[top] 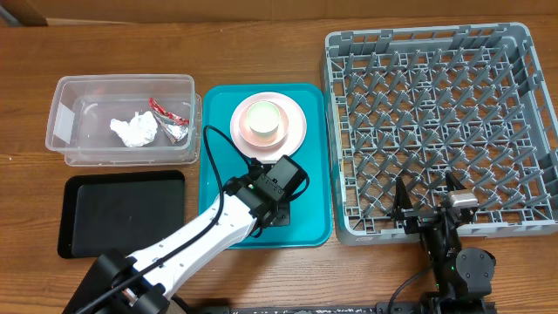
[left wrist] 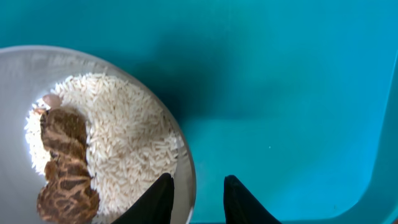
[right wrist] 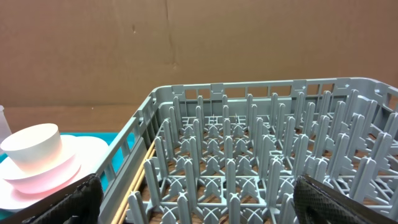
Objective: Sort waste into correct bins and load items into the dishwasher
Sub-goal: 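Move the left gripper to the white rice bowl and grasp its rim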
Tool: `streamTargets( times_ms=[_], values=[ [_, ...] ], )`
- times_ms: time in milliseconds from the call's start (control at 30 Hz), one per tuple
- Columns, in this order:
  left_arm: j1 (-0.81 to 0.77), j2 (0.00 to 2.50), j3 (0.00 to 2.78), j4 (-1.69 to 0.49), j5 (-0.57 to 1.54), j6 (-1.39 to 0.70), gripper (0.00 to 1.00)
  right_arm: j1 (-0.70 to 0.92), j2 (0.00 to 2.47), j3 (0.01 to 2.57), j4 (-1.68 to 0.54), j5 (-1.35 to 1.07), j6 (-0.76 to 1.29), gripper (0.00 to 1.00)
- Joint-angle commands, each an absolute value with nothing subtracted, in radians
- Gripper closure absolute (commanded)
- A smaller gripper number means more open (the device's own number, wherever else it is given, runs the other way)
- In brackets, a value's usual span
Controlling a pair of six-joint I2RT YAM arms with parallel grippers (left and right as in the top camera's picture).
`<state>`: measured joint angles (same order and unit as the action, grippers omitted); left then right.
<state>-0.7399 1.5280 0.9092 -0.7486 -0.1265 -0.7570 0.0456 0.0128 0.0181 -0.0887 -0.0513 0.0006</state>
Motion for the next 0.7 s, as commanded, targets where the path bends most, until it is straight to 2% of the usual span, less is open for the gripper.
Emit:
streamTargets(
  times_ms=[0,133,367,667],
  values=[
    [-0.747,1.557,0.898,-0.733,-0.164,-0.763,0.71,0.038,0.003,0.008,-0.081,-0.046,0.004,0.00],
    [-0.746,1.581,0.898,-0.732,-0.164,-0.755,0.73,0.038,0.003,0.008,-0.081,-0.046,0.004,0.00],
    [-0.746,1.584,0.898,-0.716,-0.152,-0.756,0.83,0.038,0.003,0.008,-0.081,-0.046,0.004,0.00],
    [-0.746,1.584,0.899,-0.725,-0.156,-0.756,0.88,0.038,0.003,0.008,-0.081,-0.046,0.004,0.00]
  ],
)
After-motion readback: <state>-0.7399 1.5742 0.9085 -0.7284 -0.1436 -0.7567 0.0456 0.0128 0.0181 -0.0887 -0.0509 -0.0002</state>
